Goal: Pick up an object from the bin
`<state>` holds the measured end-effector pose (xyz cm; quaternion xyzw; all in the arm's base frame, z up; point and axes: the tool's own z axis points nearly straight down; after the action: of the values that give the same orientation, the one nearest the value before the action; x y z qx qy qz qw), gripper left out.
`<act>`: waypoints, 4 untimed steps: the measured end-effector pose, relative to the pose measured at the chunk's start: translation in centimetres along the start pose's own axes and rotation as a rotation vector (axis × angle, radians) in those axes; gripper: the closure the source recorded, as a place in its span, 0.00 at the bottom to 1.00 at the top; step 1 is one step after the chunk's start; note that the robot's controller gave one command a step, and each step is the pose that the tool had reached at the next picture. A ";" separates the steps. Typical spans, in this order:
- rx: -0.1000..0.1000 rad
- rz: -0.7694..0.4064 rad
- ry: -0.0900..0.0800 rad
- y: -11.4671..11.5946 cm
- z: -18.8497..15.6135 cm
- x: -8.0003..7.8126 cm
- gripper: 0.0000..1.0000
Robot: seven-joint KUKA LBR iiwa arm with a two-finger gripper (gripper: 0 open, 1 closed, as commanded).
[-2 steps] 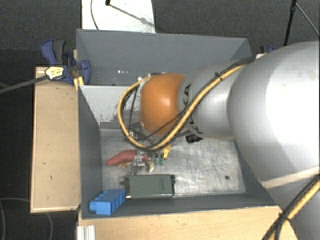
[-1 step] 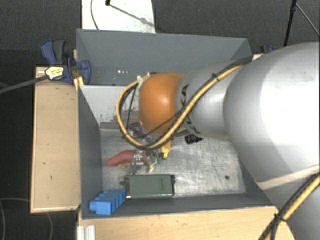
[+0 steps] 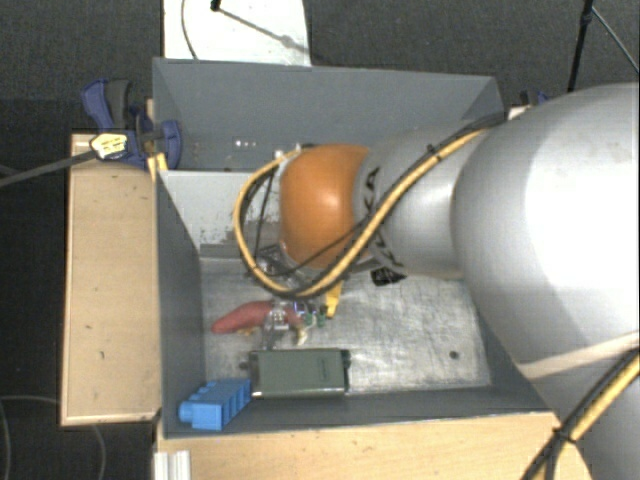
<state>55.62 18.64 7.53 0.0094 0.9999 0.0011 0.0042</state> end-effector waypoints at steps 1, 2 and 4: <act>-0.001 0.021 0.004 0.1 0.1 -0.3 1.00; -0.001 0.022 0.004 0.1 0.1 -0.3 1.00; 0.004 0.023 0.016 0.0 -2.1 0.0 1.00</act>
Offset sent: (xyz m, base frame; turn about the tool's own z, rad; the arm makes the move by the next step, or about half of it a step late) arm 0.0000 0.0000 0.0000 0.0000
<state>55.55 18.66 9.64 0.0211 0.9998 -0.0008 -0.0040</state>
